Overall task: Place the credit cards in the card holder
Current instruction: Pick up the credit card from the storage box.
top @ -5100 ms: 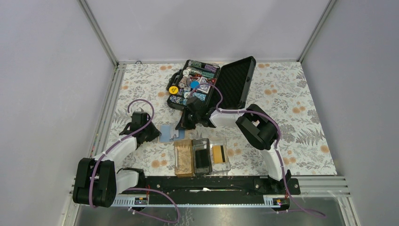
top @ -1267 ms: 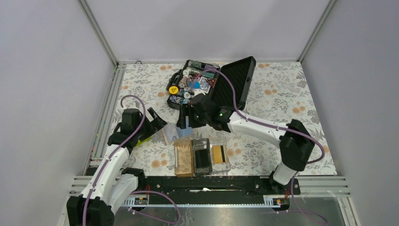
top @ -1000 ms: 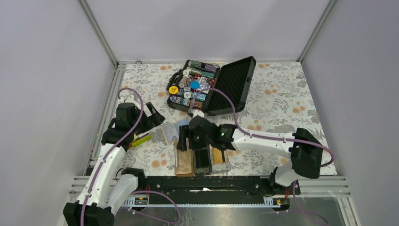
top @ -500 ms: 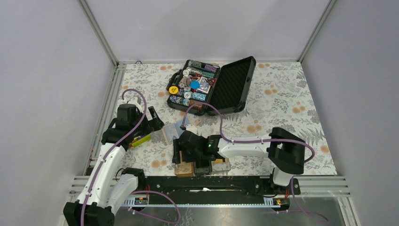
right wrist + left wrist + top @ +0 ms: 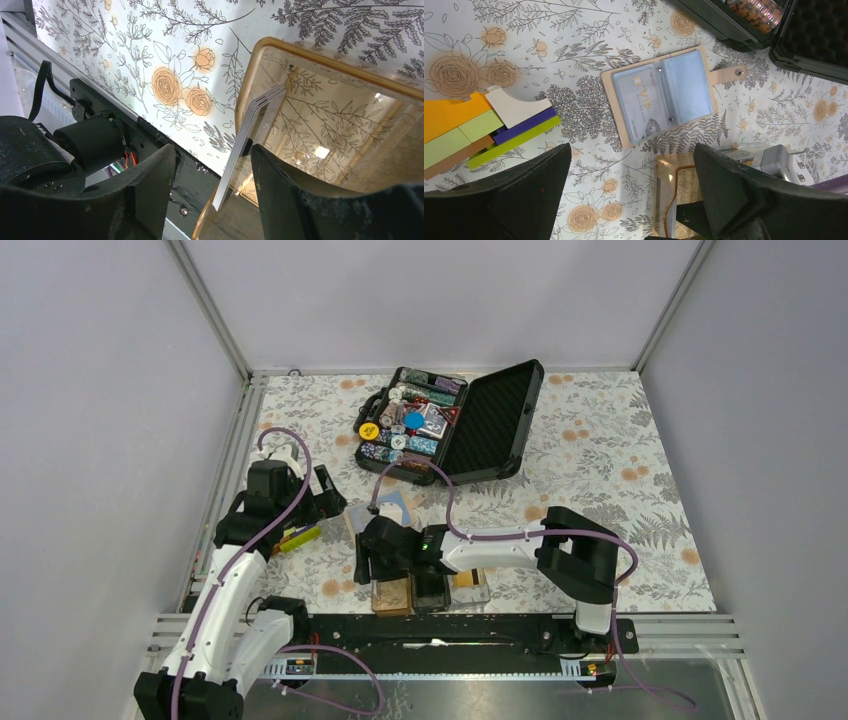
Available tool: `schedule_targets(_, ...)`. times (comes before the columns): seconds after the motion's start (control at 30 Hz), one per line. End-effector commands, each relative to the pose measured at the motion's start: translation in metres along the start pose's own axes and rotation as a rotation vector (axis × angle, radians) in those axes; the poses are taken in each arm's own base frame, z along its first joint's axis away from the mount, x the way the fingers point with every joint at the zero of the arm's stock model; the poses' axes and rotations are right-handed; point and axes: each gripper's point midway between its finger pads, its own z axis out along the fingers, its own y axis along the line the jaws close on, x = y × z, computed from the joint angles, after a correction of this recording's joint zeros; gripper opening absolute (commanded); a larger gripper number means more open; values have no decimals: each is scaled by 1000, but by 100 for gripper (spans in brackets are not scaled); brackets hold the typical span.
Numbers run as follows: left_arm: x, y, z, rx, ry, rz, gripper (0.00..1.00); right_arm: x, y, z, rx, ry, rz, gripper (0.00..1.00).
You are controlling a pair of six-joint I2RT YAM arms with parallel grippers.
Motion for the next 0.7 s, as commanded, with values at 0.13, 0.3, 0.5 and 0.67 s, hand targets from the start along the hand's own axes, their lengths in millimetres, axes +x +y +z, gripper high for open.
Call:
schedule_targets(0.13, -26, -4, -12, 0, -92, 29, 99, -17, 30, -10, -79, -49, -8, 61)
schedule_targets(0.3, -26, -4, -12, 1, -93, 28, 99, -18, 31, -16, -90, -58, 1, 58)
schedule_targets(0.5, -25, -3, -12, -3, -93, 26, 99, -18, 33, -21, -93, -68, 3, 55)
schedule_targets(0.67, -25, -3, -12, -4, -94, 26, 99, -19, 32, -23, -90, -71, 5, 51)
